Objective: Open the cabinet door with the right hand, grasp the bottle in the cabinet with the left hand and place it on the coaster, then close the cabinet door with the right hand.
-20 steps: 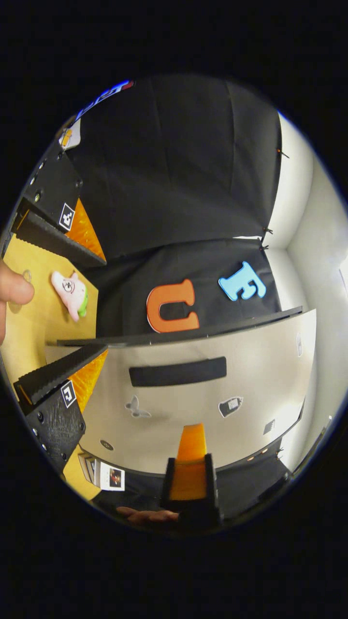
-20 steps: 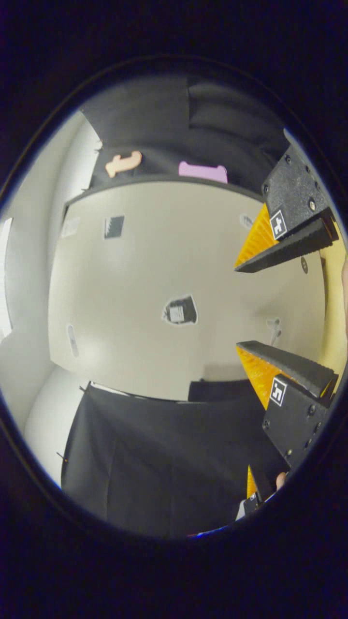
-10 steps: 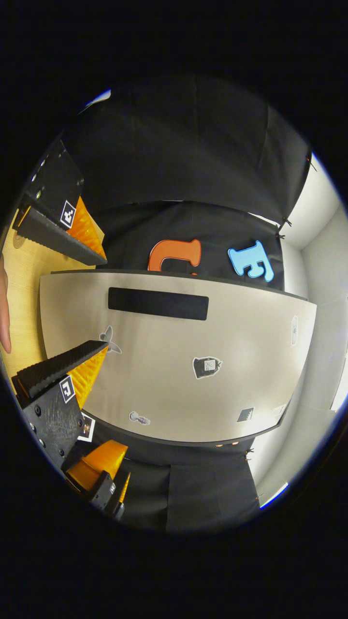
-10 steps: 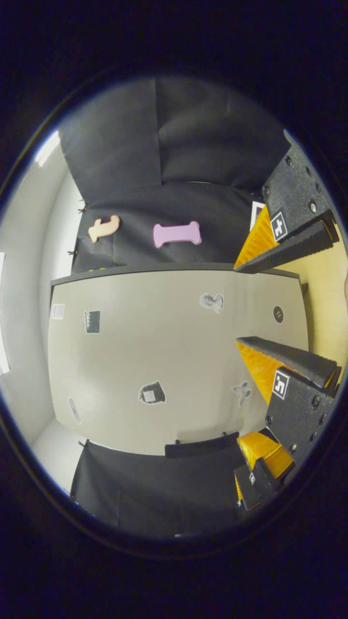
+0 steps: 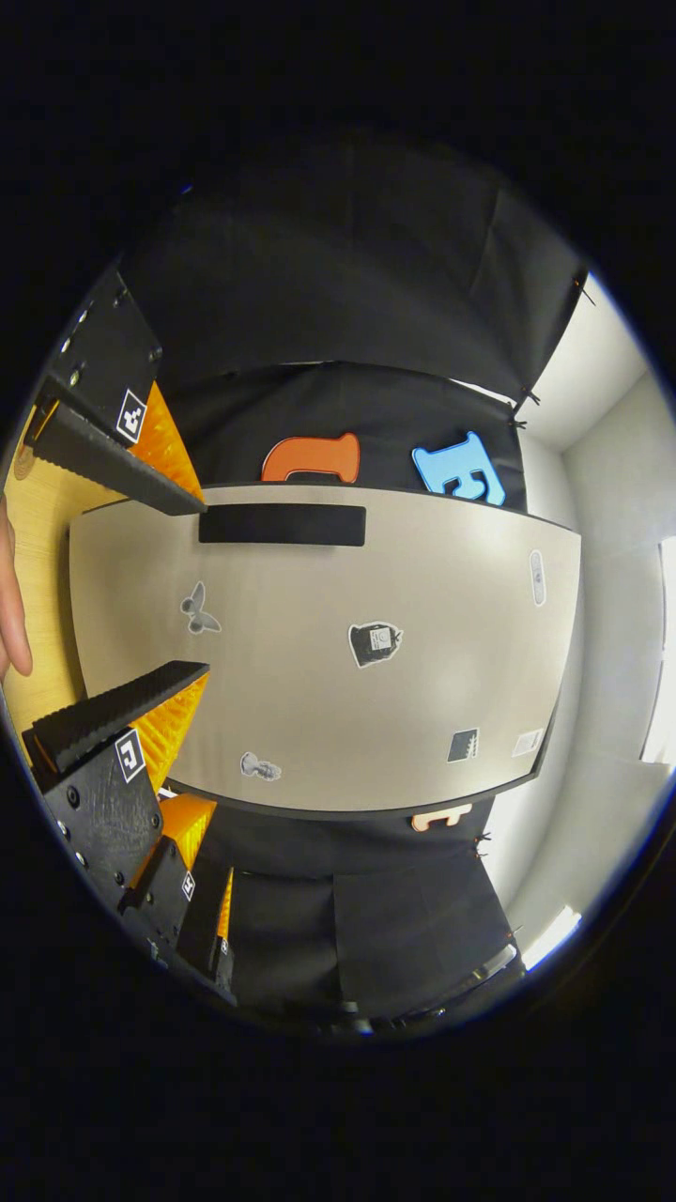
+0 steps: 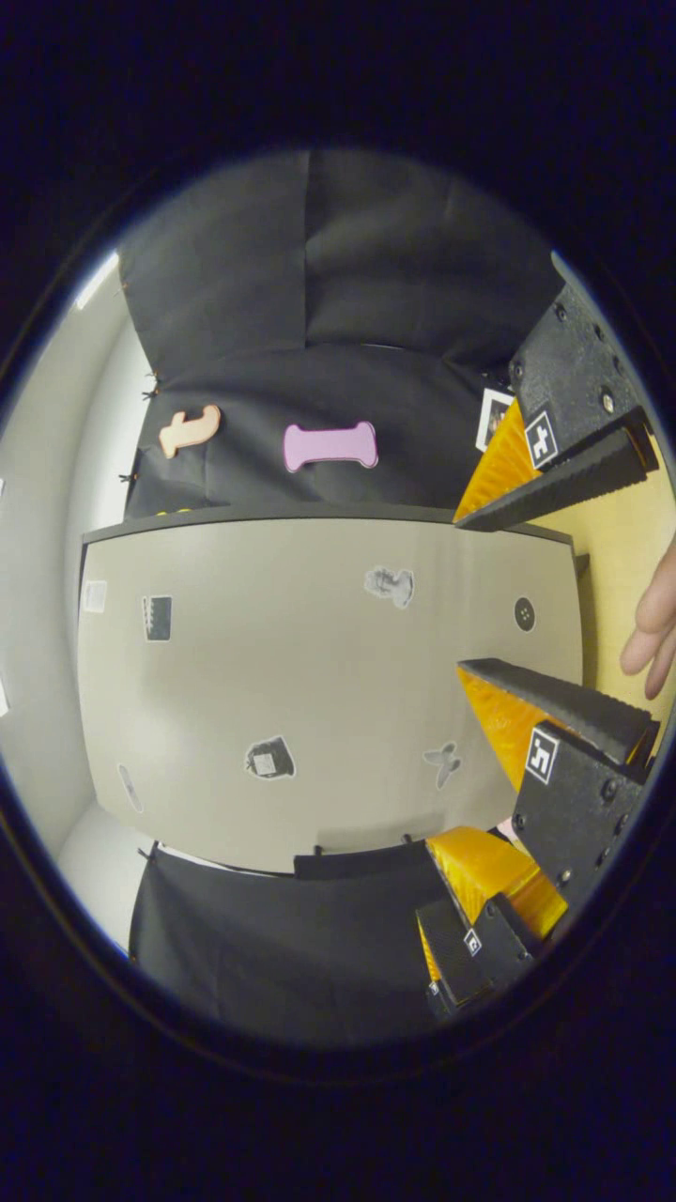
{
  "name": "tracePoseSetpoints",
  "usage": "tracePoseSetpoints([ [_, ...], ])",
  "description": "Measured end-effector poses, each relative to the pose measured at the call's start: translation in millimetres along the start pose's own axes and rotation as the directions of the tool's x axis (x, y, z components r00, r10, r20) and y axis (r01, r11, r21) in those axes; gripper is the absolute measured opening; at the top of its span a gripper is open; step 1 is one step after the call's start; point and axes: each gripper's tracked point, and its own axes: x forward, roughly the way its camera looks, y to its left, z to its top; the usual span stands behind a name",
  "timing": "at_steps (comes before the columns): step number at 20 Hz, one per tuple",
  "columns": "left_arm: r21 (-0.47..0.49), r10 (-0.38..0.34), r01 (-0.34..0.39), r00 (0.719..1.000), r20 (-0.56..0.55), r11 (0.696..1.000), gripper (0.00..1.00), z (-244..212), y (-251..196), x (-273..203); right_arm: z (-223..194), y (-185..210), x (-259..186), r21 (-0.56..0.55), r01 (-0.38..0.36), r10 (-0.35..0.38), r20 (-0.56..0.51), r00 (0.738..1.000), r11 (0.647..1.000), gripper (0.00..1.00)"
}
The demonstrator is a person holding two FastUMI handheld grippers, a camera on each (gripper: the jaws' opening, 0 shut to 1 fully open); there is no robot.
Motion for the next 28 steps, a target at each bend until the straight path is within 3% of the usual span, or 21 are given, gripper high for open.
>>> tracePoseSetpoints([
  [11,0.006,0.033,-0.033,0.999,-0.008,0.999,0.94,-4.4,0.8,1.0,3.5,-1.8,-10.1,-0.031,-0.029,0.03,0.027,0.999,0.999,0.87],
  [19,0.012,0.014,-0.014,1.0,-0.013,1.0,0.94,-7.9,-2.8,1.1,7.8,-9.4,-10.9,-0.028,-0.025,0.026,0.044,0.999,0.999,0.87],
  [24,0.053,0.036,-0.043,0.991,0.133,0.998,0.94,22.7,2.5,-8.6,28.7,-9.8,-12.7,-0.021,-0.027,0.029,0.14,0.99,0.999,0.87],
  [28,0.026,0.037,-0.039,0.997,0.073,0.999,0.94,7.8,0.3,-5.6,20.6,-9.3,-14.0,-0.024,-0.026,0.028,0.112,0.993,0.999,0.87],
])
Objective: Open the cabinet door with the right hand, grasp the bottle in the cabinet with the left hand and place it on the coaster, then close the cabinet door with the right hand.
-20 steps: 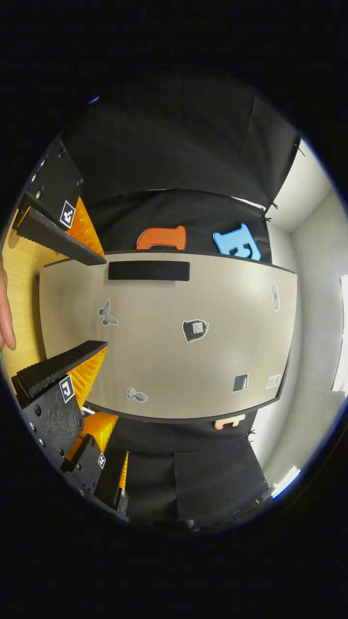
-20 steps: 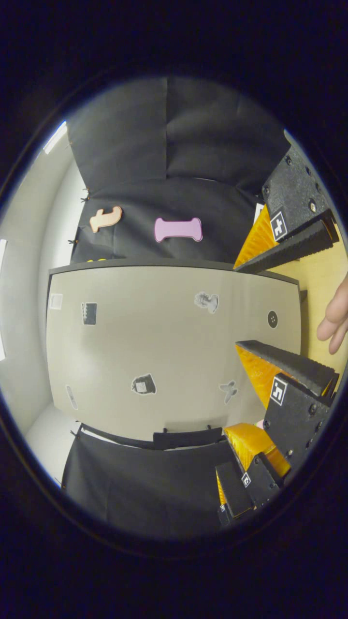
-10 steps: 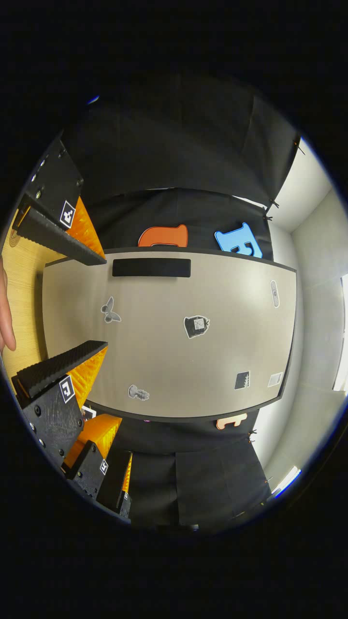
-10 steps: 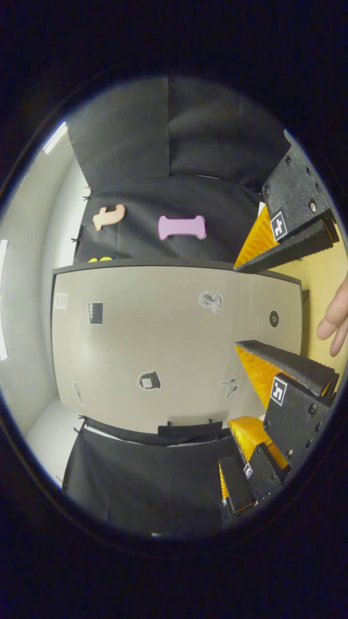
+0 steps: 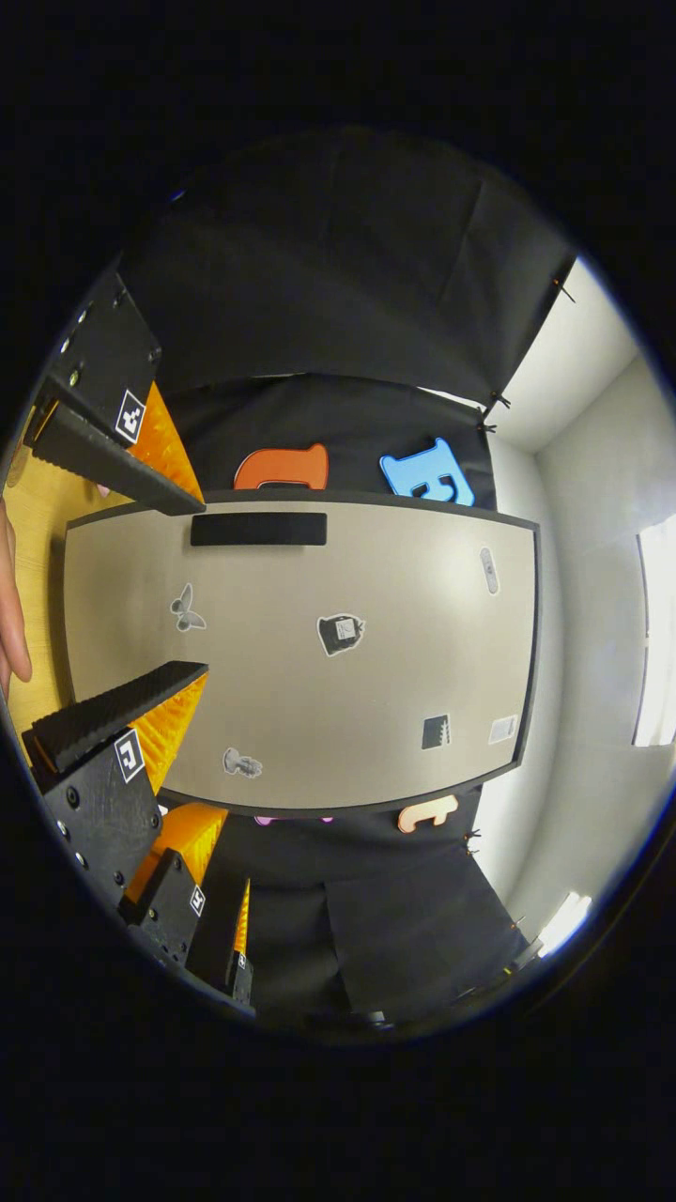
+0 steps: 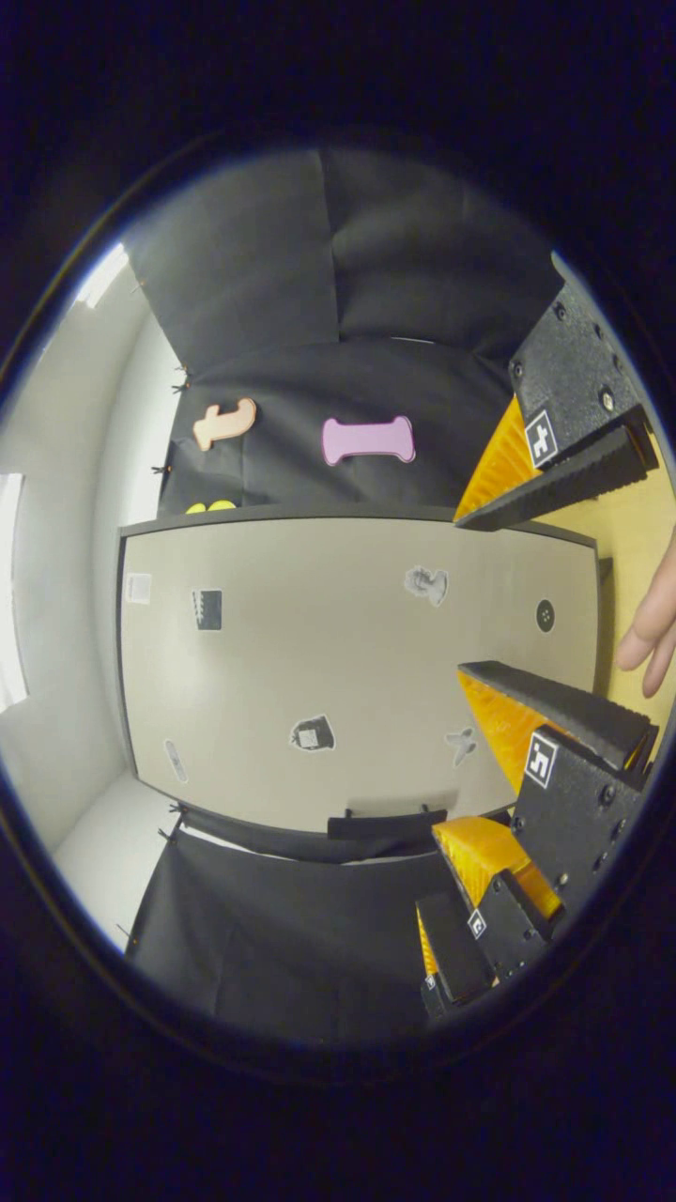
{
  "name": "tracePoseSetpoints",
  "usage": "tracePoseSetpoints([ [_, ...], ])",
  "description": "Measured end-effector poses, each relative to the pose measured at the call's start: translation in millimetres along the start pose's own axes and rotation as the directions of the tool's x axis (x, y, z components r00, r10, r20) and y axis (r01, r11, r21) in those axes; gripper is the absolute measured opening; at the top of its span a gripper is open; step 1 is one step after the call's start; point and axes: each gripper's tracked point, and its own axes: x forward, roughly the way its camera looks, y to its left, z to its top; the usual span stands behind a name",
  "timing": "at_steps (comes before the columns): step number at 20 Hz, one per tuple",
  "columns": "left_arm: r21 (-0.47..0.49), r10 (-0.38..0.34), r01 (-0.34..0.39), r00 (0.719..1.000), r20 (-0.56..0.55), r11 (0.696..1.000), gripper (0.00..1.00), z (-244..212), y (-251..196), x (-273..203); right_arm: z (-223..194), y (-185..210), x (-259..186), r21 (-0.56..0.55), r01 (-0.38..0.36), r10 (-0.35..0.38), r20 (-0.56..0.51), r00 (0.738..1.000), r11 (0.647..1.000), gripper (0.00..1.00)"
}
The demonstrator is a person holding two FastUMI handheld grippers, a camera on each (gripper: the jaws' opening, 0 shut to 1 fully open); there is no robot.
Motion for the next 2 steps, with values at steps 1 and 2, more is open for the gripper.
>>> tracePoseSetpoints([
  [1,-0.003,0.002,-0.002,1.0,-0.006,1.0,0.94,-1.4,0.4,0.9,0.6,0.2,-1.1,-0.003,0.003,-0.003,0.003,1.0,1.0,0.87],
  [2,-0.005,0.005,-0.005,1.0,-0.004,1.0,0.94,-1.0,1.5,-0.2,2.1,-0.4,-2.9,-0.005,0.003,-0.003,0.011,1.0,1.0,0.87],
])
